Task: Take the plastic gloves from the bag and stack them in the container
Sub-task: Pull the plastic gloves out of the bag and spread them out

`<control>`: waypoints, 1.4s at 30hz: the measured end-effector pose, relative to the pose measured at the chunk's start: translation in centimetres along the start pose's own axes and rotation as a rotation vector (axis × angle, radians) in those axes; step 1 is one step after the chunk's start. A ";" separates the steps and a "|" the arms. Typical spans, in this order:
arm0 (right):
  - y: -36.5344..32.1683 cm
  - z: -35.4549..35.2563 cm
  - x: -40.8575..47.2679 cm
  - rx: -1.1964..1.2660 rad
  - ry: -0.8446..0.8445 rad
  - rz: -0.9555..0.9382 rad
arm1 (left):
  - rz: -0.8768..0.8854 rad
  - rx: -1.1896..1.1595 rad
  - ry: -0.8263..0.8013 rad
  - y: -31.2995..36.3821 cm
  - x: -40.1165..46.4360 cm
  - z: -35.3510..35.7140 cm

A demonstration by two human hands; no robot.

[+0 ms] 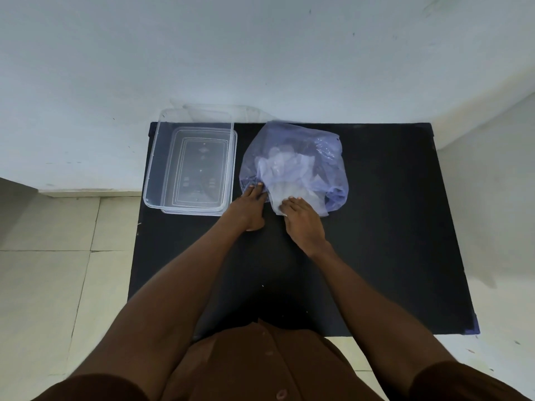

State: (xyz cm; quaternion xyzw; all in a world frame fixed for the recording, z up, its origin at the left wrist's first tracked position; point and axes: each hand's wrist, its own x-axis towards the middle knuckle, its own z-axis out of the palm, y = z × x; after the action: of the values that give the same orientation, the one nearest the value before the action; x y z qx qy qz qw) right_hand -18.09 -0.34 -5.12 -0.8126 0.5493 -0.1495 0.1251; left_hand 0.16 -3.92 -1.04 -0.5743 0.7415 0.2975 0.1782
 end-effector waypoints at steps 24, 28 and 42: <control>-1.3 -1.3 -5.4 -0.057 -0.115 -0.151 | 0.020 0.051 -0.002 -0.2 0.6 0.4; -2.0 -1.0 -6.9 -0.035 -0.101 -0.216 | 0.031 0.047 0.020 -0.2 0.4 0.4; -2.5 -0.9 -9.6 -0.064 -0.154 -0.215 | 0.036 -0.056 0.095 -1.0 2.0 1.2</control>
State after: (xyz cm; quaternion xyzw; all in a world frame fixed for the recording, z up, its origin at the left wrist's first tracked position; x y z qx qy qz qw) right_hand -19.68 9.49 -4.41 -0.8793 0.4525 -0.0815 0.1241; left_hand 0.45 -4.83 -3.42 -0.5793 0.7507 0.2936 0.1212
